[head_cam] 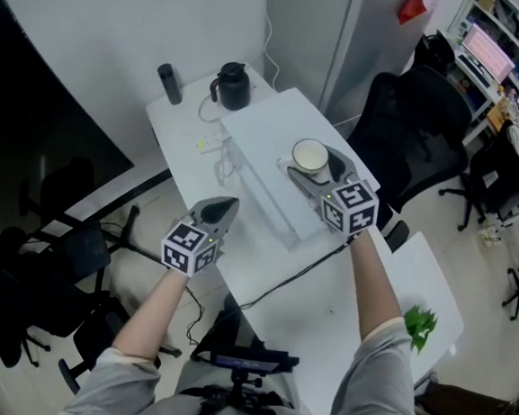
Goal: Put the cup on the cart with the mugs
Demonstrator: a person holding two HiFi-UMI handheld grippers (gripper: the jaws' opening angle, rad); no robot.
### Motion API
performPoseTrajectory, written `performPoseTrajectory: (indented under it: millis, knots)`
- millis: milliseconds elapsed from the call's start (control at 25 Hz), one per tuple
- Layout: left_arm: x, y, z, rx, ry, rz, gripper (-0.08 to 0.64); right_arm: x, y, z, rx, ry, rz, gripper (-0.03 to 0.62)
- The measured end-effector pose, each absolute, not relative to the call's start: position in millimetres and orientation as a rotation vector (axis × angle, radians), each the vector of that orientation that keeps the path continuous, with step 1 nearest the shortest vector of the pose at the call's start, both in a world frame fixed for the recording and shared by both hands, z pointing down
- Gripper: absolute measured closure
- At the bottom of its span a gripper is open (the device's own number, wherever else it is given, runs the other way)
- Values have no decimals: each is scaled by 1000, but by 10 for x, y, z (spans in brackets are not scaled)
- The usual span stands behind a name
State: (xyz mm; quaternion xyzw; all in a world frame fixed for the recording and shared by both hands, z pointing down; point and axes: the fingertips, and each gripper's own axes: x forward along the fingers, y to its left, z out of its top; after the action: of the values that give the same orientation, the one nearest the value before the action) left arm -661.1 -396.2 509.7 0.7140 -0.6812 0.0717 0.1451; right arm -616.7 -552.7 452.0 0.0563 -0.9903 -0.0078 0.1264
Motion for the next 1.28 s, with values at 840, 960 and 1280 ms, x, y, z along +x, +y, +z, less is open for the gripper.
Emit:
performPoseTrajectory:
  millis: [840,960,1280]
  knots:
    - [-5960,-2912,5011,1936,-2129,149,558,-4635,-4185,4511,584,-2835,106,195]
    - [-5837,-2747,4995,1931,-2138,164,558,-4449,-4028,4460,589,-2863,122,195]
    - [-5656,-2391,4893,2000,-2111,240,558,-4131,-3639,4471,675,-2862,146,195]
